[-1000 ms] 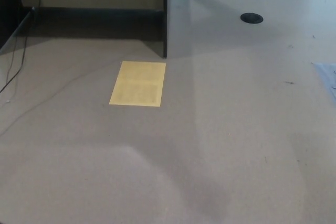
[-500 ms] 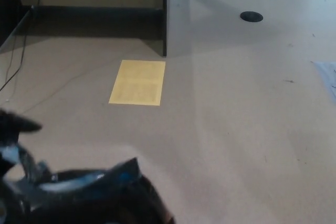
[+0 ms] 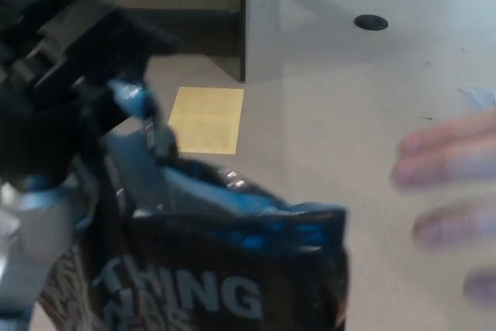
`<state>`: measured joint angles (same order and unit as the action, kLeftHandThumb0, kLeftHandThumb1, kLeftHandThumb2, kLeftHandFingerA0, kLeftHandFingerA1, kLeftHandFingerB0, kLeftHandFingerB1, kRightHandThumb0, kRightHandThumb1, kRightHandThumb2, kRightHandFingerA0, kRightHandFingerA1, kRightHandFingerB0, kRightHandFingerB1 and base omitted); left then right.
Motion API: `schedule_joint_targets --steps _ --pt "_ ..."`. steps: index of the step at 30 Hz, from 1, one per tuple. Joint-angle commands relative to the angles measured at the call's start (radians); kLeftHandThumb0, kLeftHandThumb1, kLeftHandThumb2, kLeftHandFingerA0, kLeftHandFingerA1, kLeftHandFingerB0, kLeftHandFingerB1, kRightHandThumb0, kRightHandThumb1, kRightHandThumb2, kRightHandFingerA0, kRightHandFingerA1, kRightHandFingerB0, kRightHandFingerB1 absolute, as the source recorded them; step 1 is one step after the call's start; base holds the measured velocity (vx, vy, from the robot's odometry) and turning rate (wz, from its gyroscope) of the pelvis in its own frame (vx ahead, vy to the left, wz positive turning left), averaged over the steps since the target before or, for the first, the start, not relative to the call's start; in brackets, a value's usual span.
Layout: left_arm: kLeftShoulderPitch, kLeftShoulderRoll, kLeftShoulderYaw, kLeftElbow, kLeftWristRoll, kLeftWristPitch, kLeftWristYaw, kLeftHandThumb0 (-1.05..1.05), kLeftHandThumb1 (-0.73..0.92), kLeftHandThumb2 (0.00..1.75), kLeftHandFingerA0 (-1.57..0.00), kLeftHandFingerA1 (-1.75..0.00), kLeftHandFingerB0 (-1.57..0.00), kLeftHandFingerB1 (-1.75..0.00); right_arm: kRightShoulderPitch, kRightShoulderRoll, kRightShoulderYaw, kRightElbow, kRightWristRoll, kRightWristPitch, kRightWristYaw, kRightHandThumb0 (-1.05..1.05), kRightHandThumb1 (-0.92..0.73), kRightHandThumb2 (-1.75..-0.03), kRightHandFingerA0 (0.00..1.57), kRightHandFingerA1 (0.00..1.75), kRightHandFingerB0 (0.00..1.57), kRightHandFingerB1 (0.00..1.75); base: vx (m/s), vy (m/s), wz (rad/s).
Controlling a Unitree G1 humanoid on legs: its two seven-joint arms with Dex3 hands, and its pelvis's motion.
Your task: A person is holding a plastic bag and the robot extends its left hand to grab the bag by hooking its thumb into the holes at the top and brings its hand down by its side. Then it extends its arm again to hand the plastic bag back to the person.
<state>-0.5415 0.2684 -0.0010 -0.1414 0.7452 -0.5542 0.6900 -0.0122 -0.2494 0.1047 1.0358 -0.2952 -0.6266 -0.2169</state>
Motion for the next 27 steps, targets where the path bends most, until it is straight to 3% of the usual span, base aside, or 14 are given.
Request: schedule_joint_targets --steps 1,2,6,8,9,10,18,19,21,22,23,25,26,27 --pt "-0.141 -0.064 -0.05 0.012 0.057 0.128 -0.075 -0.11 0.57 0.99 -0.96 -1.6 -0.8 -1.18 -0.006 -0.019 -0.009 -0.01 0.009 0.012 0.004 -0.24 -0.62 -0.59 0.88 0.54 0.72 0.49 0.0 0.0 0.0" --pt "-0.22 -0.095 -0.083 0.041 0.101 0.147 -0.061 -0.22 0.59 0.62 -0.94 -1.67 -0.75 -1.16 -0.008 -0.02 -0.011 -0.005 0.013 0.004 0.01 -0.23 -0.62 -0.58 0.88 0.56 0.71 0.5 0.0 0.0 0.0" --pt "-0.318 -0.128 -0.124 0.073 0.164 0.197 -0.065 -0.12 0.55 0.83 -0.93 -1.71 -0.69 -1.23 -0.013 -0.021 -0.008 -0.005 0.006 0.002 0.004 -0.24 -0.61 -0.58 0.89 0.56 0.71 0.5 0.0 0.0 0.0" --pt "-0.347 -0.142 -0.139 0.088 0.151 0.194 -0.067 -0.1 0.53 0.92 -0.97 -1.69 -0.73 -1.2 -0.011 -0.023 -0.007 -0.009 0.005 0.002 0.004 -0.24 -0.61 -0.58 0.89 0.56 0.71 0.5 0.0 0.0 0.0" --pt "-0.385 -0.165 -0.159 0.103 0.141 0.192 -0.072 -0.1 0.52 0.97 -1.09 -1.61 -0.83 -1.21 -0.013 -0.025 -0.007 -0.01 0.003 0.003 0.001 -0.26 -0.62 -0.58 0.9 0.55 0.71 0.49 0.0 0.0 0.0" --pt "-0.395 -0.172 -0.165 0.104 0.15 0.199 -0.067 -0.13 0.59 0.95 -1.01 -1.69 -0.73 -1.23 -0.014 -0.024 -0.009 -0.01 0.008 0.004 0.005 -0.24 -0.61 -0.58 0.9 0.56 0.72 0.5 0.0 0.0 0.0" --pt "-0.462 -0.222 -0.202 0.06 0.2 0.245 -0.056 -0.17 0.52 0.91 -1.1 -1.62 -0.8 -1.19 -0.021 -0.03 -0.007 -0.009 0.009 0.013 0.021 -0.25 -0.63 -0.57 0.91 0.55 0.71 0.48 0.0 0.0 0.0" --pt "-0.465 -0.23 -0.207 0.05 0.204 0.25 -0.059 -0.17 0.53 0.89 -1.08 -1.63 -0.79 -1.2 -0.021 -0.029 -0.005 -0.007 0.007 0.012 0.022 -0.29 -0.51 -0.83 0.87 0.72 0.65 0.63 0.0 0.0 0.0" --pt "-0.466 -0.236 -0.214 0.035 0.212 0.26 -0.067 -0.23 0.56 0.87 -1.04 -1.64 -0.78 -1.2 -0.019 -0.028 -0.002 -0.007 0.004 0.011 0.02 -0.3 -0.51 -0.83 0.88 0.72 0.66 0.63 0.0 0.0 0.0" --pt "-0.458 -0.243 -0.219 0.018 0.208 0.276 -0.099 -0.2 0.63 0.81 -1.08 -1.66 -0.85 -0.97 -0.02 -0.03 0.001 -0.007 0.0 0.013 0.019 -0.31 -0.52 -0.84 0.88 0.72 0.67 0.63 0.0 0.0 0.0" --pt "-0.447 -0.249 -0.224 -0.001 0.201 0.293 -0.136 -0.2 0.63 0.81 -1.08 -1.66 -0.85 -0.97 -0.02 -0.032 0.004 -0.006 -0.005 0.016 0.017 -0.31 -0.52 -0.84 0.88 0.72 0.67 0.63 0.0 0.0 0.0" --pt "-0.415 -0.243 -0.234 -0.048 0.162 0.33 -0.257 -0.26 0.72 0.62 -1.08 -1.39 -0.78 -0.64 -0.02 -0.029 0.004 0.005 -0.003 0.0 0.014 -0.32 -0.51 -0.81 0.88 0.72 0.69 0.64 0.0 0.0 0.0" --pt "-0.403 -0.238 -0.238 -0.06 0.141 0.333 -0.293 -0.26 0.72 0.62 -1.08 -1.39 -0.78 -0.64 -0.018 -0.026 0.002 0.012 0.001 -0.008 0.014 -0.32 -0.51 -0.81 0.88 0.72 0.69 0.64 0.0 0.0 0.0" --pt "-0.384 -0.237 -0.244 -0.082 0.099 0.354 -0.365 -0.26 0.72 0.62 -1.12 -1.0 -0.71 -0.46 -0.017 -0.027 0.004 0.01 -0.001 -0.009 0.013 -0.32 -0.51 -0.82 0.88 0.72 0.69 0.64 0.0 0.0 0.0"
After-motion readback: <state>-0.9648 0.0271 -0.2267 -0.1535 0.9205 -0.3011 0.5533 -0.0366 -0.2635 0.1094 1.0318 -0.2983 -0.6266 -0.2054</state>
